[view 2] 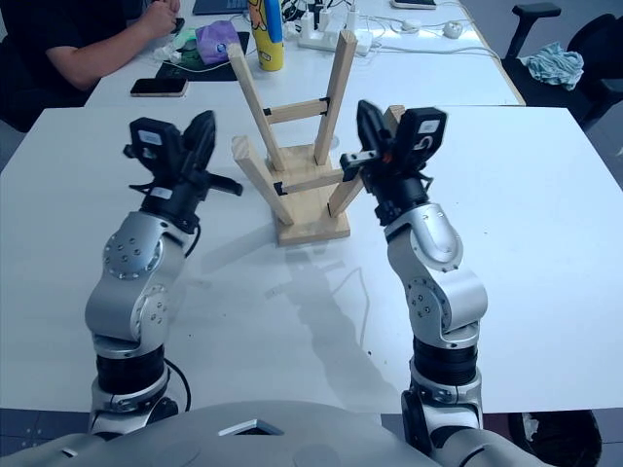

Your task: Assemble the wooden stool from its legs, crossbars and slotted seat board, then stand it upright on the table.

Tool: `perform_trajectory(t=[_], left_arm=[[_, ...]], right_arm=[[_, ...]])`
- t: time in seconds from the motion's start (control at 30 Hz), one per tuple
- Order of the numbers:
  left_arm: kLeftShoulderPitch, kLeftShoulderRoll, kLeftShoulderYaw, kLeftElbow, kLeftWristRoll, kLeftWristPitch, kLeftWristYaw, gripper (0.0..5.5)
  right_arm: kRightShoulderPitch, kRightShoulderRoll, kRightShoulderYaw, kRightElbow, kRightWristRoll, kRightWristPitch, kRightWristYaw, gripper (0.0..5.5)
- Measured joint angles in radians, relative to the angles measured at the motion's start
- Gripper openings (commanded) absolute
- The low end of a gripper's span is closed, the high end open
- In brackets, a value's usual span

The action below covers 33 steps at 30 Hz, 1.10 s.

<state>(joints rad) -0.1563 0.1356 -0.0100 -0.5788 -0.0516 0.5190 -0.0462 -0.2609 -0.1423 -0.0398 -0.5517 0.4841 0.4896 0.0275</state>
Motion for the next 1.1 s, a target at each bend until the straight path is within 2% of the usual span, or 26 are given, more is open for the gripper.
perform_trajectory(t=[0.13, 0.23, 0.33, 0.4, 0.57, 0.77, 1.1], left_arm=[[0.022, -0.001, 0.012, -0.008, 0.029, -0.021, 0.023, 0.00], [0.027, -0.012, -0.004, -0.016, 0.035, -0.026, 0.024, 0.00], [0.033, -0.021, -0.023, -0.019, 0.034, -0.026, 0.024, 0.00], [0.034, -0.034, -0.032, -0.019, 0.034, -0.025, 0.024, 0.00], [0.031, -0.054, -0.057, -0.015, 0.030, -0.008, 0.020, 0.00], [0.017, -0.069, -0.070, 0.005, 0.012, 0.025, 0.005, 0.00], [-0.051, -0.088, -0.075, 0.081, -0.006, 0.065, -0.006, 0.00]], right_arm=[[-0.089, -0.023, -0.042, -0.027, -0.032, -0.041, 0.002, 0.00], [-0.190, -0.072, -0.149, 0.025, -0.088, -0.063, -0.059, 0.00], [-0.167, -0.086, -0.246, 0.145, -0.093, -0.033, -0.093, 0.00], [-0.126, -0.078, -0.271, 0.206, -0.062, 0.000, -0.080, 0.00], [-0.070, -0.076, -0.203, 0.306, -0.001, 0.079, 0.068, 0.00], [-0.032, -0.107, -0.084, 0.284, 0.006, 0.080, 0.228, 0.00], [0.036, -0.106, -0.032, 0.254, -0.047, 0.078, 0.229, 0.00]])
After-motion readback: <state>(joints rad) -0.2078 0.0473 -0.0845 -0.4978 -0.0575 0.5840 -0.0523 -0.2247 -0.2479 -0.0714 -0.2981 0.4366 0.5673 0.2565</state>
